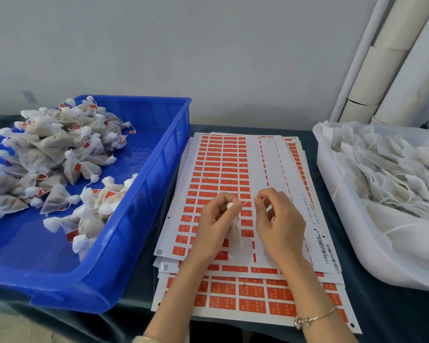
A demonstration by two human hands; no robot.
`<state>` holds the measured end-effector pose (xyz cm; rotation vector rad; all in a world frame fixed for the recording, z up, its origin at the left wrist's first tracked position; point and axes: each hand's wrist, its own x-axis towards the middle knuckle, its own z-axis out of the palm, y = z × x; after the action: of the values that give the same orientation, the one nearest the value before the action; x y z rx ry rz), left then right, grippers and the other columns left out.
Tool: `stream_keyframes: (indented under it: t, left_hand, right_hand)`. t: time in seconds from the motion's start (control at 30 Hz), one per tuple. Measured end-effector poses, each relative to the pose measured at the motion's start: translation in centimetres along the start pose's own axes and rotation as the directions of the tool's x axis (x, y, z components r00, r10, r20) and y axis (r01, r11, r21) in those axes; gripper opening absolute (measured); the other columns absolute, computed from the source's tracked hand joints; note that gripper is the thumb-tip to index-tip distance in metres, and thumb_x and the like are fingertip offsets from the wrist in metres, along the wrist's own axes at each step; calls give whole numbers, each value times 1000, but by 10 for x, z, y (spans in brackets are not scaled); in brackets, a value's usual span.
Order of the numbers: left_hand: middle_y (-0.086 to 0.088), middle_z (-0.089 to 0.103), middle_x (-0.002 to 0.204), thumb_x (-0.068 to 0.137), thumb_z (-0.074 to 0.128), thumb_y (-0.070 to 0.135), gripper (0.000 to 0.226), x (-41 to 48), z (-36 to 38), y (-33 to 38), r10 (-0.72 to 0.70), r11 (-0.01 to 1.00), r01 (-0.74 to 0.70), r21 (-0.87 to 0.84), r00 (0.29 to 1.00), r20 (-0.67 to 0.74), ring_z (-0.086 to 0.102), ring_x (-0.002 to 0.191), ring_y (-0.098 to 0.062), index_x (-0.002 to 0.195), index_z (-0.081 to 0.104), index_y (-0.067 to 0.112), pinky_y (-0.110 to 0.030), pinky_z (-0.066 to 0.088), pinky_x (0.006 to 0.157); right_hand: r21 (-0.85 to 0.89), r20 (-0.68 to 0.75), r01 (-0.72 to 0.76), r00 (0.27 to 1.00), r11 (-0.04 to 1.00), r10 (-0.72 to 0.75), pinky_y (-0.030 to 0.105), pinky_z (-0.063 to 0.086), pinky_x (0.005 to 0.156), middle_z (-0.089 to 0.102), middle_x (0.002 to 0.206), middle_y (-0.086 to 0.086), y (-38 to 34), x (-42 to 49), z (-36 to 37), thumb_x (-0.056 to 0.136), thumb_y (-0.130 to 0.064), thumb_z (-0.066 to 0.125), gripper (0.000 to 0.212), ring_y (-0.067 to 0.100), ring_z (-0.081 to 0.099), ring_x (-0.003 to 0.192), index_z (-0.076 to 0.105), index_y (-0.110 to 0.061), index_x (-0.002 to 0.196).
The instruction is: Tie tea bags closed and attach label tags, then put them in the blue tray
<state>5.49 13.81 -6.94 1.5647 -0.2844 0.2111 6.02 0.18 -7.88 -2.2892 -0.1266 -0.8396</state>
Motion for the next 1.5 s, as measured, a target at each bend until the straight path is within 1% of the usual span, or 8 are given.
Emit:
stream_keyframes:
  t: [0.37, 0.5, 0.77, 0.9, 1.1, 1.23, 1.37, 1.5]
  left_hand:
    - [23, 64, 97, 96, 55, 19, 12, 3, -4, -11, -40, 993, 57, 100, 986, -160, 61, 97, 2, 99, 64, 27, -7, 48, 74]
    - [34, 60, 99, 98, 52, 23, 16, 3, -5, -11, -88, 984, 116, 134, 975, -202, 59, 98, 10, 98, 64, 34, -12, 53, 74]
    - [27, 57, 93, 92, 59, 27, 24, -1, -11, -12, 23, 867, 71, 493, 983, -181, 51, 96, 12, 81, 61, 48, 0, 43, 70]
    - [22, 56, 95, 84, 63, 40, 7, -7, -10, -11, 1, 831, -2, 557, 1000, 2, 55, 89, -5, 85, 68, 44, -10, 46, 72]
    - [28, 44, 97, 77, 61, 51, 29, -12, -7, -12, -76, 695, -68, 716, 983, 167, 43, 96, -1, 105, 67, 44, -15, 41, 84]
    - [22, 43, 136, 73, 64, 62, 42, -19, -12, -11, -133, 682, -42, 730, 974, 181, 25, 119, 7, 113, 60, 50, -15, 21, 97]
    - [21, 49, 134, 73, 66, 66, 49, -18, -12, -10, -214, 668, 24, 744, 963, 162, 39, 124, -3, 118, 61, 47, -28, 37, 101]
    - [16, 46, 142, 73, 68, 63, 45, -16, -9, -10, -247, 648, 76, 758, 962, 115, 36, 128, -5, 114, 65, 47, -26, 28, 97]
  right_hand:
    - [192, 94, -208, 977, 959, 194, 7, 41, 63, 57, 89, -22, 3, 3, 4, 94, -30, 56, 6, 3, 61, 73, 51, -33, 97]
    - [163, 286, -259, 936, 952, 205, 8, 43, 76, 56, 98, -25, 13, 9, -7, 91, -35, 60, 12, 3, 60, 91, 54, -35, 101]
    - [-193, 789, -97, 576, 976, 213, 47, 16, 119, 4, 155, -29, 38, 12, -44, 55, -80, 64, 101, 6, 7, 145, 20, -55, 141]
    - [-188, 790, -88, 579, 978, 204, 47, 13, 120, 3, 156, -28, 36, 12, -44, 54, -80, 61, 99, 7, 4, 146, 20, -56, 141]
    - [-178, 802, -20, 577, 984, 156, 47, 11, 119, 6, 155, -29, 39, 11, -45, 54, -83, 53, 77, 7, 4, 146, 18, -69, 121]
    - [-189, 803, 17, 579, 982, 144, 46, 10, 118, 4, 155, -30, 43, 9, -43, 56, -86, 48, 71, 6, 3, 146, 16, -73, 118]
    - [-200, 803, 48, 580, 979, 136, 46, 10, 118, 3, 155, -31, 45, 8, -42, 57, -88, 44, 71, 5, 3, 146, 15, -73, 120]
    - [-192, 806, 65, 579, 979, 119, 45, 8, 118, 3, 154, -31, 47, 8, -41, 56, -91, 41, 67, 5, 2, 146, 15, -75, 116]
